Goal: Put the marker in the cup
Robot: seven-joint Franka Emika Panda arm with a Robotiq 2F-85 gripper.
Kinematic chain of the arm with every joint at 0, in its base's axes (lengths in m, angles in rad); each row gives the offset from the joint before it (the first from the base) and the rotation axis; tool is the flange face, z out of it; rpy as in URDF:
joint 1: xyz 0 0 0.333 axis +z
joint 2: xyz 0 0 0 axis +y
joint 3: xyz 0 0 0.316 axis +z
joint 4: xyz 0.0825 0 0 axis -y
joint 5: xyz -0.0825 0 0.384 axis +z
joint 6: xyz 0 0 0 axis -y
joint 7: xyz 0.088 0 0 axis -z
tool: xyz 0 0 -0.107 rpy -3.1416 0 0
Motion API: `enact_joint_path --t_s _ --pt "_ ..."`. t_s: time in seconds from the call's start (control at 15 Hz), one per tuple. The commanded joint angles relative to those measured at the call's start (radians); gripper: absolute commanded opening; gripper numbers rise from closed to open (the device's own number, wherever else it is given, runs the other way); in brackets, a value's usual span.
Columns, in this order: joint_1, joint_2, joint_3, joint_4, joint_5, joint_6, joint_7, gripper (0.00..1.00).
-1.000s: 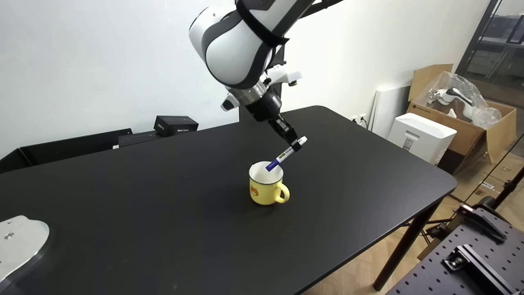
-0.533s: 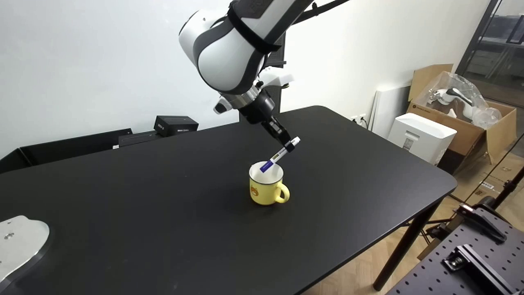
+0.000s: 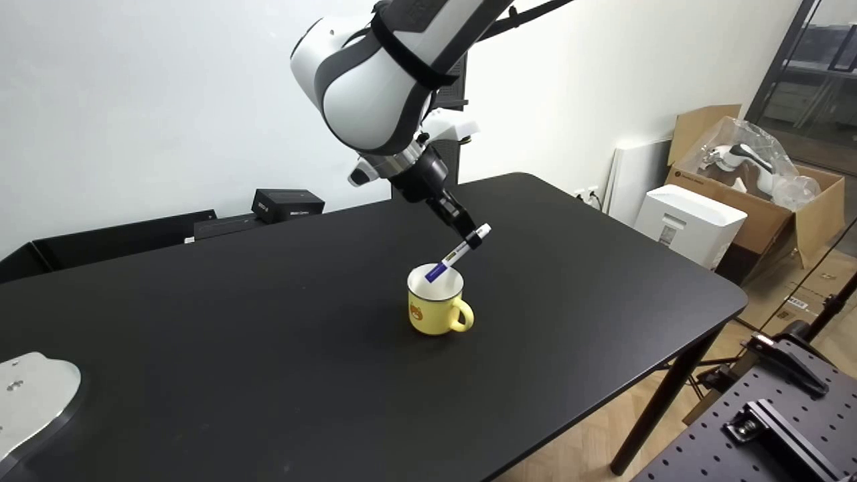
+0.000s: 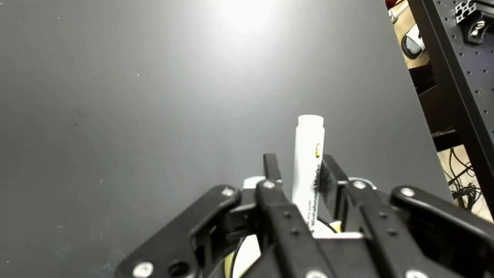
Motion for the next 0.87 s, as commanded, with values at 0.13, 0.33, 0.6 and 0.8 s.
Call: enact_joint_path --t_s 0.13,0.33,0.6,0.8 --pt "-0.007 0.021 0.012 0.034 0.027 -0.022 0.016 0.76" --pt "-0.009 0.024 0.014 0.034 0.049 -0.022 0.015 0.97" --pt "-0.03 0.033 0.031 0.035 0.146 -0.017 -0.024 1.0" --pt "-0.092 -0.09 0.058 -0.061 0.288 -0.031 -0.144 1.0"
